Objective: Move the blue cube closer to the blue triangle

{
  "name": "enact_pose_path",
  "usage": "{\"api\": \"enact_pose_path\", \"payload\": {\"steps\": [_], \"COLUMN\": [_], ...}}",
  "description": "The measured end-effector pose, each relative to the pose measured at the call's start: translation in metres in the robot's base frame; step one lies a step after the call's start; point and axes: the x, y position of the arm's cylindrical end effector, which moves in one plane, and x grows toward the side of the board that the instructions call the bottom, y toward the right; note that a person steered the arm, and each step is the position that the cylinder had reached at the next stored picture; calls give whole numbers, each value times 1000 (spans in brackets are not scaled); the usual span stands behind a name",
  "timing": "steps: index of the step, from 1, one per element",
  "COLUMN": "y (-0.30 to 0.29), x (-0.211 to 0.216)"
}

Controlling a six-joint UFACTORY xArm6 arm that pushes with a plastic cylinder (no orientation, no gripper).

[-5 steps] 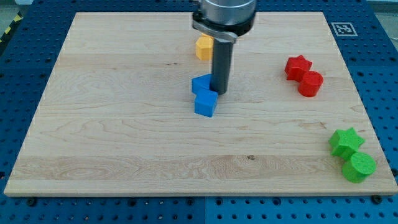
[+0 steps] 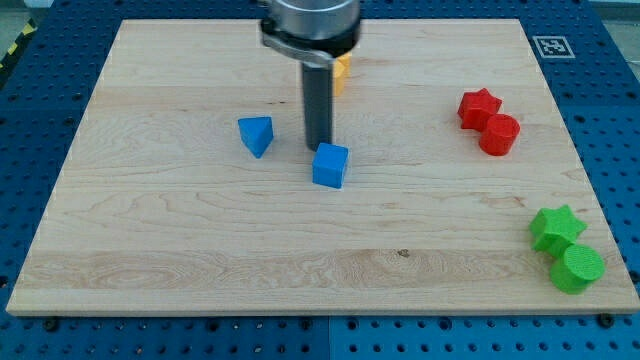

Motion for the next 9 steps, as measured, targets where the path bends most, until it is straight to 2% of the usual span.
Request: {"api": "enact_pose_path", "payload": {"steps": [1,2,4,8,9], "y": [36,36,34,-38,-40], "x": [5,40,48,48,43]}}
